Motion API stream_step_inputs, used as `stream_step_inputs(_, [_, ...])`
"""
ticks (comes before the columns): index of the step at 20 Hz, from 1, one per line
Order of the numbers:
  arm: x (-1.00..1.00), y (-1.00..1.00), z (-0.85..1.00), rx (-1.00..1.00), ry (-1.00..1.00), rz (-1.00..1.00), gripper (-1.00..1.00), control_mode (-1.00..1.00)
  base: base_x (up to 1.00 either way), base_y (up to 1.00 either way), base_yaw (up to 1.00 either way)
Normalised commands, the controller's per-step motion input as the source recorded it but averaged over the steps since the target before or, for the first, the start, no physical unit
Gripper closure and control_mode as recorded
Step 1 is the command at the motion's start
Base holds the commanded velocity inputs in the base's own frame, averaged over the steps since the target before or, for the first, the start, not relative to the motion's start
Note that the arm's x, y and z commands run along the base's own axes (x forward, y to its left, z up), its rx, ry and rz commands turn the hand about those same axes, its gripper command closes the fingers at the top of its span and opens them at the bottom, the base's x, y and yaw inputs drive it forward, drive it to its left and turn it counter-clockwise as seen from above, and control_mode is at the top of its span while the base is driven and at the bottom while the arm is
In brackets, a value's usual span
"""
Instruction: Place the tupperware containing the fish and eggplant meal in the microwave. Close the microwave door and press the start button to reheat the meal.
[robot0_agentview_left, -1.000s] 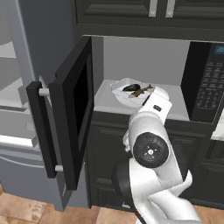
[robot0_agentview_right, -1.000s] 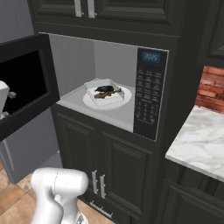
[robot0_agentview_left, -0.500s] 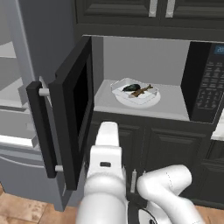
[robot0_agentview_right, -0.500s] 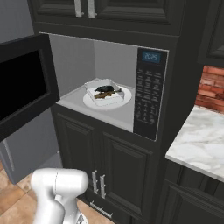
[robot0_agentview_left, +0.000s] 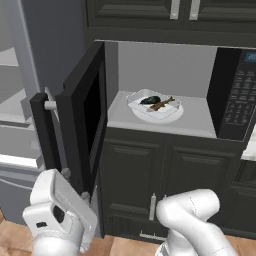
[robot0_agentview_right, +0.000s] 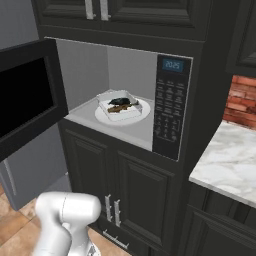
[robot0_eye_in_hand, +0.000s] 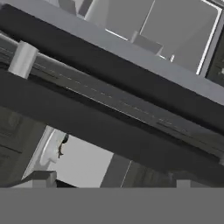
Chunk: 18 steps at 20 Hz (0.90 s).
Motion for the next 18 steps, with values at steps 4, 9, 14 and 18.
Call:
stream_step_inputs(4, [0.33, 1.00, -0.12, -0.28, 0.00, -0.06, -1.00, -1.00, 0.00, 0.00, 0.00])
stream_step_inputs(9, [0.30, 0.81, -0.15, -0.16, 0.00, -0.06, -1.00, -1.00, 0.00, 0.00, 0.00])
stream_step_inputs(14, [0.20, 0.47, -0.06, 0.00, 0.07, 0.00, -1.00, -1.00, 0.00, 0.00, 0.00])
stream_step_inputs(18, [0.43, 0.29, 0.00, 0.00, 0.08, 0.00, -1.00, -1.00, 0.00, 0.00, 0.00])
